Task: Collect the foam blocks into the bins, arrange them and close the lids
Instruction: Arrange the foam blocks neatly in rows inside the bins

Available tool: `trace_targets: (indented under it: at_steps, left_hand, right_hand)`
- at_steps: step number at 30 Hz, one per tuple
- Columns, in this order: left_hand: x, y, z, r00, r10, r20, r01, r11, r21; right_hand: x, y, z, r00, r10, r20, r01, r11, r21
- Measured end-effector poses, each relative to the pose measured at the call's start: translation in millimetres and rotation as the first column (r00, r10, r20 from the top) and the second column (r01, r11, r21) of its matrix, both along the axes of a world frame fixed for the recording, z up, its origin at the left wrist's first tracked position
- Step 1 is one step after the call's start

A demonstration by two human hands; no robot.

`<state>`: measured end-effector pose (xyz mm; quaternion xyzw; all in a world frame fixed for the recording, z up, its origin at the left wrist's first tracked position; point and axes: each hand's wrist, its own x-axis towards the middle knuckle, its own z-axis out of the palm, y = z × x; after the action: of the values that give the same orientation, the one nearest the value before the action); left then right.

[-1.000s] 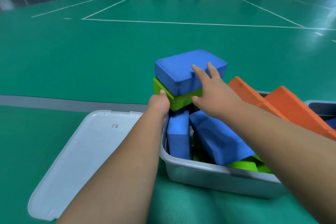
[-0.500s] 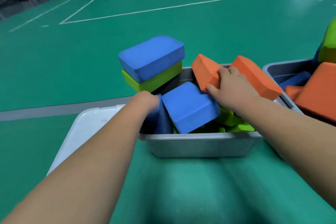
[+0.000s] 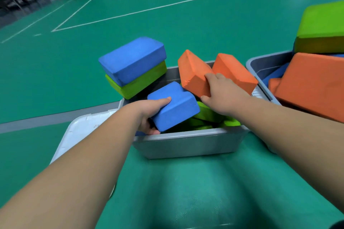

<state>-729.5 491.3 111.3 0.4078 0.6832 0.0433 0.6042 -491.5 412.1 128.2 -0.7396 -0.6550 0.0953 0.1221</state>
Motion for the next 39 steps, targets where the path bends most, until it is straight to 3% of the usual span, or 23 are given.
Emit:
trace_targets:
  at_steps: [9,14,19,23,28,32,36,39]
  left_hand:
    - [2,0,43,0.991,0.006,-0.131,0.000,0.999,0.048]
    - [-5,-2,84,0.976,-0.019,-0.217,0.065,0.977,0.204]
    - [-11,-6,124,0.926,-0.070,-0.371,0.234,0.877,0.419]
    - [-15,-5,157,0.873,-0.008,-0.487,0.340,0.725,0.598]
    - [-35,-9,185,0.963,0.037,-0.267,0.191,0.608,0.771]
    - [-58,-2,194,1.000,-0.020,-0.019,0.027,0.558,0.829]
    - [-61,18,179,0.958,0.225,0.176,-0.259,0.425,0.867]
    - [-54,26,167,0.889,0.389,0.241,-0.350,0.240,0.906]
  right_hand:
    - [6,6,-6,0.998,-0.052,0.020,0.052,0.998,0.032]
    - [1,13,-3,0.994,-0.111,0.015,0.109,0.989,0.100]
    - [-9,22,1,0.992,-0.109,-0.058,0.118,0.973,0.198]
    - [-27,33,12,0.974,0.001,-0.227,0.067,0.955,0.289]
    - [-50,42,24,0.938,0.138,-0.317,-0.008,0.925,0.379]
    - [-54,52,26,0.843,0.084,-0.531,0.131,0.926,0.354]
    - [-60,64,32,0.733,-0.045,-0.679,0.358,0.874,0.328]
    - [-70,71,42,0.705,-0.009,-0.709,0.384,0.845,0.372]
